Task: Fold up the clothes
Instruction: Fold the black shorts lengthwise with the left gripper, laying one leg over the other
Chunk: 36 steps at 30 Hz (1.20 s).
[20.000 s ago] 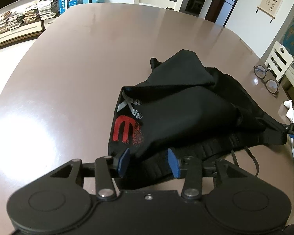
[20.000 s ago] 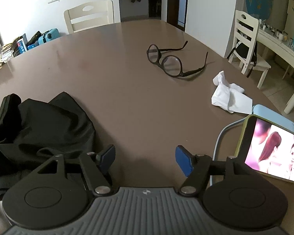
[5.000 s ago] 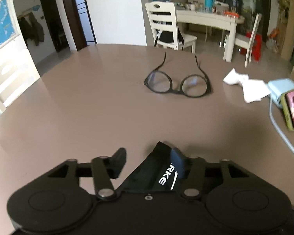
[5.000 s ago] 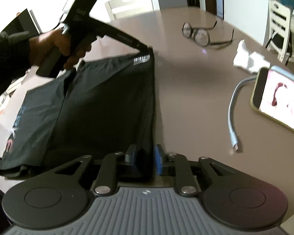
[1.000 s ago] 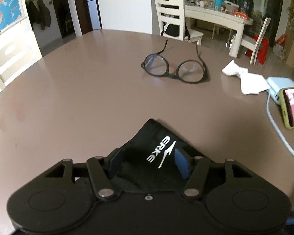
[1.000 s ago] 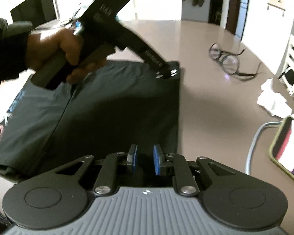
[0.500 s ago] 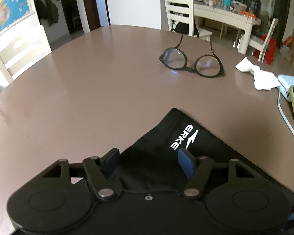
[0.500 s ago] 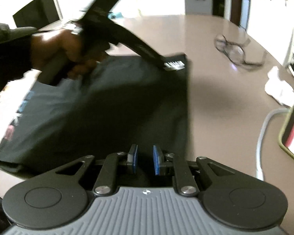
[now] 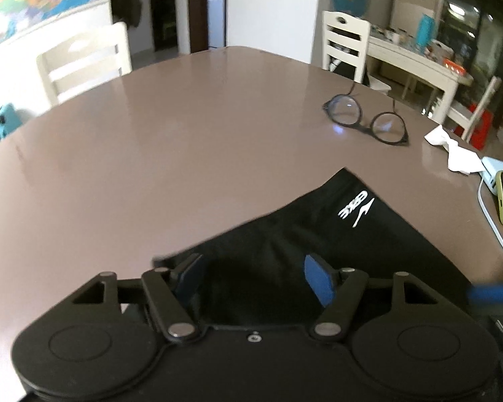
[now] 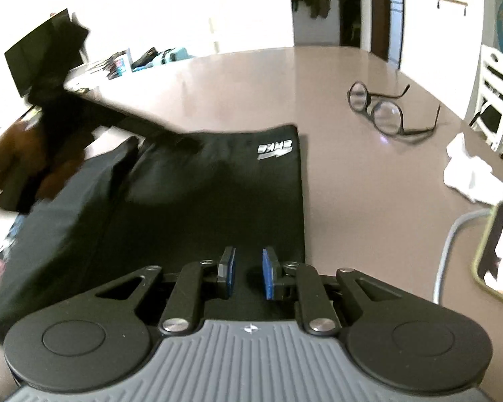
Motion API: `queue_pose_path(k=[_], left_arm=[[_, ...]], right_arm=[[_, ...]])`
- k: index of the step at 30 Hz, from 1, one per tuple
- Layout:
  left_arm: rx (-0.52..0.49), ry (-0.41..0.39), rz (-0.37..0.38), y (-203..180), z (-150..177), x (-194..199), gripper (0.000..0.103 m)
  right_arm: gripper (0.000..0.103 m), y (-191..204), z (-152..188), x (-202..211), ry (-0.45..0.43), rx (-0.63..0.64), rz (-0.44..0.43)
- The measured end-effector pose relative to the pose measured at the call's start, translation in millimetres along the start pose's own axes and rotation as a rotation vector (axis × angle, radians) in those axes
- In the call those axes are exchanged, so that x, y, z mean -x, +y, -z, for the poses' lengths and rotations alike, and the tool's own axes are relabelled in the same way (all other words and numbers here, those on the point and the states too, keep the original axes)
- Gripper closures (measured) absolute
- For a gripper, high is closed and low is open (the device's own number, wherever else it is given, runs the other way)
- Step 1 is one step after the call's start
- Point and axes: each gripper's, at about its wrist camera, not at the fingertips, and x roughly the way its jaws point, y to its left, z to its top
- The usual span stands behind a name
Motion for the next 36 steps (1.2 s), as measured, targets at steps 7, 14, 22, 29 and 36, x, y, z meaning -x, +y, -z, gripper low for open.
queue_pose_path(k=[7, 14, 22, 29, 36], left_arm=[[0.049, -0.018, 0.002, 14, 8, 1, 0.046], [0.045, -0.019, -0.015, 20, 7, -3, 0.046], [0.098, -0.108, -0.056, 34, 29, 51, 0.031], [0.202, -0.069, -0.223, 78, 100, 110, 0.039], [0.275, -0.066, -0.262, 88, 136, 126, 0.041]], right_arm=[[0.086, -7, -54, -59, -0.048, -0.053, 0.002], [0.090, -8, -69, -100, -0.042, 0.014, 0.020], [0.086, -22, -70, -90, -0.053, -0.056, 0.031], [0.086, 19, -52, -81, -0.035, -0.010, -0.057], [0.086, 102, -64, -88, -0.050, 0.134, -0.237]])
